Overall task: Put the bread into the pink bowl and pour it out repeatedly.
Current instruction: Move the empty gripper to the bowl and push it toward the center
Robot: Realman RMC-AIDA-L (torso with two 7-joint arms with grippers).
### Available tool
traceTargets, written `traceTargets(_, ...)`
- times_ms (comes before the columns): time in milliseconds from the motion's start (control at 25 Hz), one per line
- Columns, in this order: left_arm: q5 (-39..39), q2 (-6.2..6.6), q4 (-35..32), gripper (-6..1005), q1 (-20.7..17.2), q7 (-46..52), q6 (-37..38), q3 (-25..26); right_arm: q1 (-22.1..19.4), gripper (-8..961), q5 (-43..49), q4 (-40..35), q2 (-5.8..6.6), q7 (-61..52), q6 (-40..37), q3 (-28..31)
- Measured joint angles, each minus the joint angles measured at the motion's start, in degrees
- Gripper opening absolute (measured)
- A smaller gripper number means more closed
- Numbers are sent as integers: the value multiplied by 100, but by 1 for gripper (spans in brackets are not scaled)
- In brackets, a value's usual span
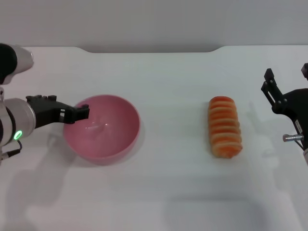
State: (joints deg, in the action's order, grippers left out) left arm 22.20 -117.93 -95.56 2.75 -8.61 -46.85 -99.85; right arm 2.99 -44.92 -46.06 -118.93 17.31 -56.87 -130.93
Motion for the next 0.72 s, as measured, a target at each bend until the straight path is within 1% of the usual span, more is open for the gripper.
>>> traceTargets(200,37,-2,66,841,18,17,-41,-36,-15,792,7,-8,-7,2,2,-4)
traceTargets(280,58,-2,43,841,3,28,-100,-253,-17,791,7,-16,-8,2,4,-7)
traceTargets(440,64,-1,185,841,83,38,-117,-383,-16,788,7,-29,-8,2,6,-9)
traceTargets(720,38,-2,392,840,205,78,-65,-334,-9,783,12,-52,-8,2,10,-9)
